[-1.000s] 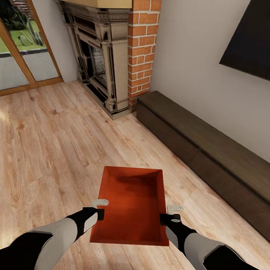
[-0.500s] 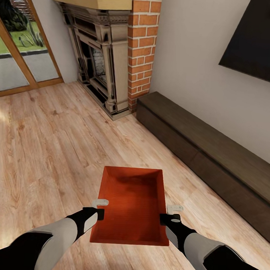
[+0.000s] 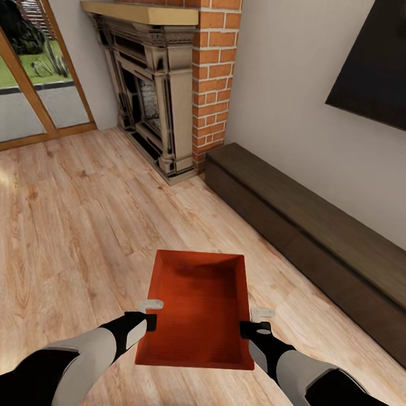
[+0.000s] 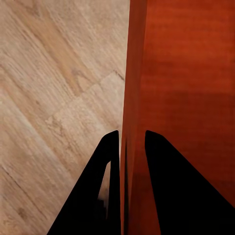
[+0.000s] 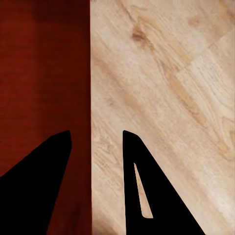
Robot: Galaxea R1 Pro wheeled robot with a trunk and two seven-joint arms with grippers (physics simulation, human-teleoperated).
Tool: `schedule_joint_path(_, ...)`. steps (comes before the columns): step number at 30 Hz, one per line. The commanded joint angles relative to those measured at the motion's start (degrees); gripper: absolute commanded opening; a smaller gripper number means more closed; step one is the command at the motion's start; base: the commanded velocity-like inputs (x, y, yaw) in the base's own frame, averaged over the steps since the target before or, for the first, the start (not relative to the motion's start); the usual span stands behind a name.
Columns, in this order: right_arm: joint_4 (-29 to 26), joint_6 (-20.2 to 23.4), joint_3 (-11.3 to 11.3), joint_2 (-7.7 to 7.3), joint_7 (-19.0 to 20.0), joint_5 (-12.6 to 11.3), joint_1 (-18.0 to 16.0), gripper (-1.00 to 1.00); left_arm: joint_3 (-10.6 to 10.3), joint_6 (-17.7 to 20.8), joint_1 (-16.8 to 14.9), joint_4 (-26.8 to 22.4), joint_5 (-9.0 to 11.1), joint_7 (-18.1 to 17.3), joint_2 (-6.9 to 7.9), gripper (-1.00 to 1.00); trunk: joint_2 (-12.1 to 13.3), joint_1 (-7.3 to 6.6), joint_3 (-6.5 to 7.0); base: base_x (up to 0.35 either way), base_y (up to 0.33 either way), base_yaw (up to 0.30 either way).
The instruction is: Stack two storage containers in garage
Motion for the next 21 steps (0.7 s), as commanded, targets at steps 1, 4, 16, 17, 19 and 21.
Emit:
schedule_joint_path(1, 0.08, -0.27, 0.38, 0.01, -0.31, -0.70, -0.04, -1.00, -0.93, 0.38, 0.00, -0.11, -0.26, 0.44, 0.01, -1.00, -0.03, 0.00, 0.06, 0.000, 0.000, 0.000)
schedule_joint_path(4, 0.08, -0.27, 0.38, 0.01, -0.30, -0.70, -0.04, -1.00, -0.91, 0.37, -0.03, -0.11, -0.26, 0.44, 0.01, -1.00, -0.03, 0.00, 0.33, 0.000, 0.000, 0.000)
schedule_joint_path(16, 0.10, -0.27, 0.38, -0.07, -0.30, -0.70, -0.04, -1.00, -0.92, 0.38, -0.03, -0.11, -0.26, 0.44, 0.01, -1.00, -0.03, 0.00, 1.43, 0.000, 0.000, 0.000)
schedule_joint_path(17, 0.09, -0.27, 0.38, -0.07, -0.30, -0.70, -0.04, -1.00, -0.90, 0.38, -0.03, -0.11, -0.26, 0.44, 0.01, -1.00, -0.03, 0.00, 1.52, 0.000, 0.000, 0.000)
schedule_joint_path(19, 0.09, -0.27, 0.38, -0.07, -0.30, -0.70, -0.04, -1.00, -0.89, 0.38, -0.03, -0.11, -0.26, 0.44, 0.01, -1.00, -0.03, 0.00, 1.70, 0.000, 0.000, 0.000)
schedule_joint_path(21, 0.09, -0.27, 0.38, -0.08, -0.30, -0.70, -0.04, -1.00, -0.91, 0.38, -0.01, -0.11, -0.26, 0.44, 0.01, -1.00, -0.03, 0.00, 1.89, 0.000, 0.000, 0.000)
